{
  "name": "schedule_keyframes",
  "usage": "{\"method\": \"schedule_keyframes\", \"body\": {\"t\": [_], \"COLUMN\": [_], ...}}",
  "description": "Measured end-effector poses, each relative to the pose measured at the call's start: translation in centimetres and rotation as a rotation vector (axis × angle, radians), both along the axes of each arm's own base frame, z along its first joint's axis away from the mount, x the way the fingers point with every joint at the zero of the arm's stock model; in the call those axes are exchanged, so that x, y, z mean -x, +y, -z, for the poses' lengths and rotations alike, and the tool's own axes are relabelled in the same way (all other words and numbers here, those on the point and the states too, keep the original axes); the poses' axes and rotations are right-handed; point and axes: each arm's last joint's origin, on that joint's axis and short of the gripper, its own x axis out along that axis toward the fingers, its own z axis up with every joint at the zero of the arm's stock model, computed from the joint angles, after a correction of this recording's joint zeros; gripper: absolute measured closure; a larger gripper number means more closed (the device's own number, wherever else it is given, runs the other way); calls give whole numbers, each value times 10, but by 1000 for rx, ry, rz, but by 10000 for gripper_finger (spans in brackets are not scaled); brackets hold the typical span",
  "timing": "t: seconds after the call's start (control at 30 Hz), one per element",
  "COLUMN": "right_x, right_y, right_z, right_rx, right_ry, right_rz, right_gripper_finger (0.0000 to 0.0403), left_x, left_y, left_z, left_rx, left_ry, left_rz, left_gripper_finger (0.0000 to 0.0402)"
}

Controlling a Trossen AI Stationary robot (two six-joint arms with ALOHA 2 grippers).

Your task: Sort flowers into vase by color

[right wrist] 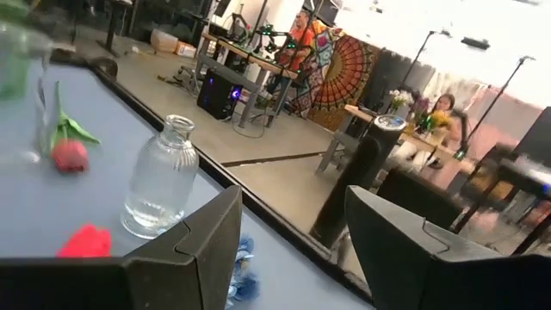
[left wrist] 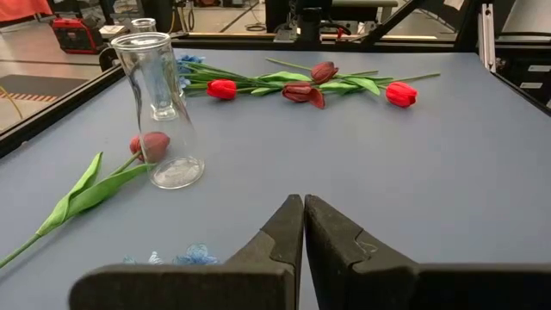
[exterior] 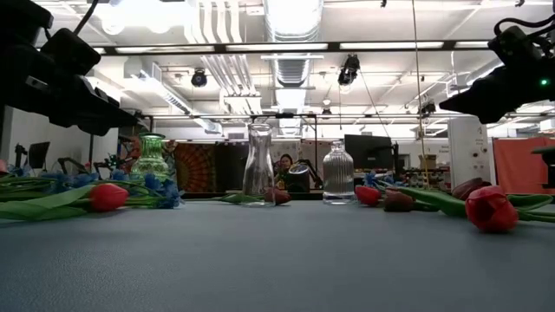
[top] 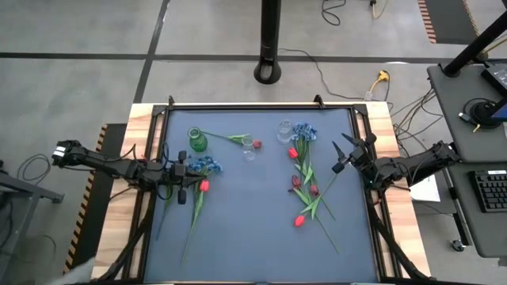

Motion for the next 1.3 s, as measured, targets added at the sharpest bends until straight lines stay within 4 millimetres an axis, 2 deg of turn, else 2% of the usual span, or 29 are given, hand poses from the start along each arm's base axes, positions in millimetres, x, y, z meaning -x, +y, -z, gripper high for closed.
{"method": "schedule_keyframes", "body": {"t": [0.13,0.27,0.7,0.77,0.9,1.07,1.2,1.3], "right_x": [0,0,0,-3,-8,-9,-5,-4], "right_y": [0,0,0,2,11,21,21,21], "right_z": [0,0,0,0,-3,-22,-37,-39], "right_rx": [152,235,210,131,-118,-212,-281,-351], "right_ry": [191,294,261,149,-109,-341,-546,-603], "right_rz": [-3,-4,-16,-127,-465,-875,-947,-950], "right_gripper_finger": [202,202,202,202,202,202,202,202], "left_x": [0,0,0,-2,-4,-1,3,3], "left_y": [0,0,0,0,-1,0,1,-2], "left_z": [0,0,-1,-6,-22,-51,-66,-67], "left_rx": [0,0,-14,55,148,270,288,305], "left_ry": [0,0,-7,-67,-236,-538,-694,-699], "left_rz": [-1,-1,4,-10,-16,-2,14,107], "left_gripper_finger": [402,402,402,402,402,402,402,402]}}
